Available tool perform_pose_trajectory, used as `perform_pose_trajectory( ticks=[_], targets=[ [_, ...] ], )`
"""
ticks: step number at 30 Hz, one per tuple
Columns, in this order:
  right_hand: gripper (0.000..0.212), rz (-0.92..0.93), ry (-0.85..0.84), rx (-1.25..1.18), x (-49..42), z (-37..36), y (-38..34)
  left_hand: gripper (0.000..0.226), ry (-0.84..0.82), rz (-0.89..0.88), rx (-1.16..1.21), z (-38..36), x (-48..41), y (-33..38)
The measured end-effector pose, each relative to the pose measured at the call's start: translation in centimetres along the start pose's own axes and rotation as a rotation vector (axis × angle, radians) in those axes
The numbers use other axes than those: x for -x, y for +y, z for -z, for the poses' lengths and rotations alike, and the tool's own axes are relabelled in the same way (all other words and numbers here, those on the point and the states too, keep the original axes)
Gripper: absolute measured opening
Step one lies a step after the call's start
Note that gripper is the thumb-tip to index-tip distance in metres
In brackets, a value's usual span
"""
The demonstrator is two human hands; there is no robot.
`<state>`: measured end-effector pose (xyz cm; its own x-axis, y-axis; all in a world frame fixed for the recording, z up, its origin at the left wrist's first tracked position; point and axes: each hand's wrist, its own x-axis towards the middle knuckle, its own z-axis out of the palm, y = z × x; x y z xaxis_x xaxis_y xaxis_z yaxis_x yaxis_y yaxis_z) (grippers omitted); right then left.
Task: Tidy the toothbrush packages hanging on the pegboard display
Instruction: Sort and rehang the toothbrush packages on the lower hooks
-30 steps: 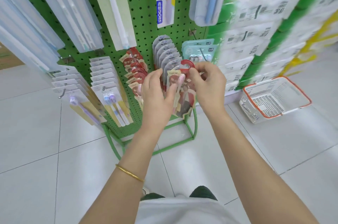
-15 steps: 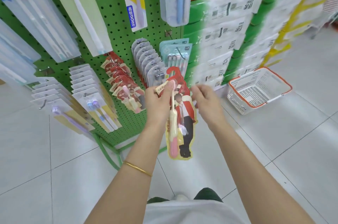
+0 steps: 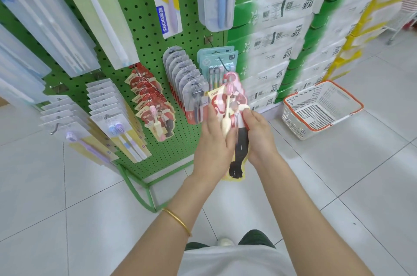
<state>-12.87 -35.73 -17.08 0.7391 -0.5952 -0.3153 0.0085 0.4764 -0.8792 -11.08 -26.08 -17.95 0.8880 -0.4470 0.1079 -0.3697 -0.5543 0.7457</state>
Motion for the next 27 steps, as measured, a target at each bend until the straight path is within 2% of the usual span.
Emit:
perform_pose_trajectory(
  ticks=[3, 8, 12, 15, 16, 18, 20, 22, 24, 27],
  targets=[
    [0.025, 0.029, 0.100, -0.009, -1.3, 0.5, -0.9, 0.070, -0.158, -0.117, -0.166, -0.4, 1.3, 0.1],
    [0.024, -0.029, 0.231, -0.059, -2.6, 1.7, -1.5, 0.085, -0.372, -0.139, -0.330, -0.3, 1.6, 0.5],
    [0.020, -0.051, 0.228, -0.081, -3.0, 1.8, -1.1, 0.110, -0.408, -0.166, -0.473, 0.5, 0.6, 0.6],
    [0.031, -0.089, 0.117, -0.111, -3.1, 1.4, -1.0, 0.112, -0.429, -0.139, -0.459, 0.8, -0.2, 0.5],
    [0.036, -0.098, 0.069, -0.125, -3.0, 1.3, -1.0, 0.109, -0.454, -0.098, -0.419, 0.8, -0.6, 0.5],
    [0.039, -0.109, 0.021, -0.058, -2.9, 1.3, -1.0, 0.095, -0.513, 0.002, -0.175, 0.9, -1.0, 0.6],
    [0.027, -0.093, 0.016, 0.018, -2.8, 1.4, -1.0, 0.073, -0.511, 0.096, 0.108, 1.0, -1.2, 0.6],
    [0.005, -0.077, 0.024, -0.015, -2.9, 1.5, -1.0, 0.061, -0.486, 0.157, 0.241, 1.2, -1.0, 0.2],
    [0.020, -0.083, 0.028, -0.037, -3.0, 1.8, -1.0, 0.048, -0.437, 0.217, 0.357, 1.3, -0.9, -0.4],
    [0.008, -0.071, -0.067, 0.051, -2.7, 1.7, -1.4, 0.024, -0.379, 0.337, 0.537, 1.4, -1.2, -0.8]
  ],
)
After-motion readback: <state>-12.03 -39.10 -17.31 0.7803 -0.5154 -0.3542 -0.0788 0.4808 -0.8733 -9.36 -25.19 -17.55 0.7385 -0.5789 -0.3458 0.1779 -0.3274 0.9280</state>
